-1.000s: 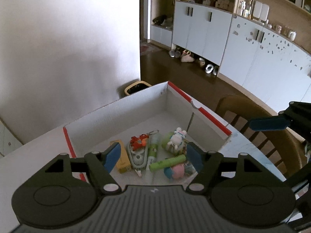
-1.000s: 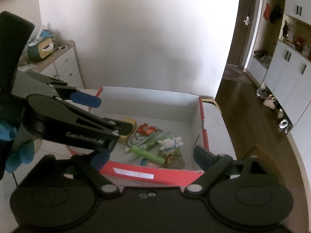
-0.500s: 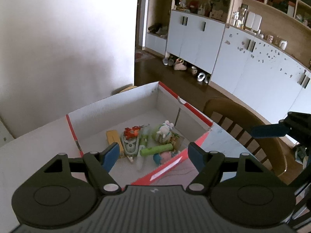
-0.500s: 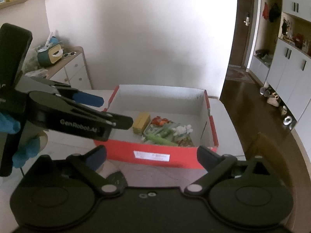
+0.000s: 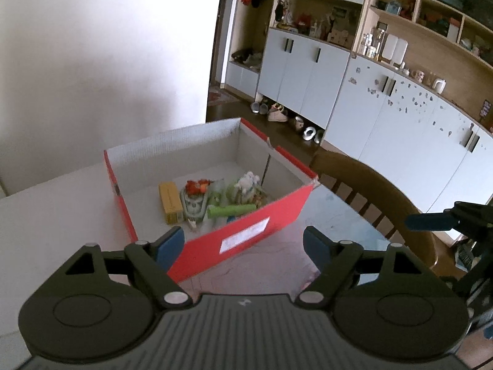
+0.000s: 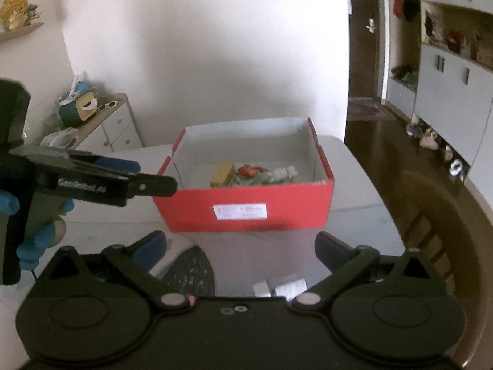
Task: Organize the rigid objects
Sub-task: 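Lift both tools out of the box and move them over the table items, then grasp the pink binder clip with the left tool while the right tool grasps the teal timer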
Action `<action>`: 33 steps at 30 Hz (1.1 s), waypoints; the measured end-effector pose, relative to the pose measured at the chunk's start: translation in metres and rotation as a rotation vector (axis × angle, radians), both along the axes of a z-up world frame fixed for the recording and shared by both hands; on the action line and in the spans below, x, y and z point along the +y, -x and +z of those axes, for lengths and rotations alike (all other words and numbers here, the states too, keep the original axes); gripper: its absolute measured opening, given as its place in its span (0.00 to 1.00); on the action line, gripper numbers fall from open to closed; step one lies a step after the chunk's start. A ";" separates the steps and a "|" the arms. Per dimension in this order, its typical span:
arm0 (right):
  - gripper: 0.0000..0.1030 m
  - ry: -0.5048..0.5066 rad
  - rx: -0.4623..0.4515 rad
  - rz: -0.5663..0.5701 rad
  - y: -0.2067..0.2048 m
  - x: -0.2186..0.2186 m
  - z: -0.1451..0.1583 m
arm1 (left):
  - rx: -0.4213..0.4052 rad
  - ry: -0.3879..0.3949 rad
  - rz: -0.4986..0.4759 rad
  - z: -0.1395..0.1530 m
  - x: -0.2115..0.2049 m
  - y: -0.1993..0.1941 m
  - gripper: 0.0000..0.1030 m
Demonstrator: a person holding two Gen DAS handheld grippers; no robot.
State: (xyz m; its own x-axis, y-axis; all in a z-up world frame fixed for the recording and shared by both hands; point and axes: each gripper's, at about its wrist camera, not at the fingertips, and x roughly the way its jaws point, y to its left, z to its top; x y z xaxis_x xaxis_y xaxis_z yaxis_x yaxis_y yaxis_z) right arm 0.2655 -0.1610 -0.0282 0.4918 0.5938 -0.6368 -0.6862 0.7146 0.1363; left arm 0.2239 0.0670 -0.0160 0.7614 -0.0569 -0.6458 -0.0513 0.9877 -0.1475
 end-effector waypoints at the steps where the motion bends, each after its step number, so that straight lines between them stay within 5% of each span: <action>1: 1.00 -0.002 0.005 -0.011 0.001 -0.003 -0.003 | -0.001 -0.002 0.000 -0.003 -0.002 0.003 0.82; 15: 1.00 0.020 0.061 -0.116 0.007 -0.024 -0.057 | -0.007 0.015 -0.037 -0.054 -0.021 0.047 0.82; 33: 0.88 0.087 0.174 -0.185 -0.014 -0.024 -0.115 | 0.120 -0.044 -0.133 -0.130 -0.036 0.065 0.82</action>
State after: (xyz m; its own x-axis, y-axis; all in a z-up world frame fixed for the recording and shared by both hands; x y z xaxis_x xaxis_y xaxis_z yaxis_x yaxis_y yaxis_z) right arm 0.2799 -0.1852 -0.1431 0.4654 0.4437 -0.7659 -0.5145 0.8397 0.1738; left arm 0.1586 0.0307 -0.1464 0.6664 -0.1218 -0.7356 0.0658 0.9923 -0.1046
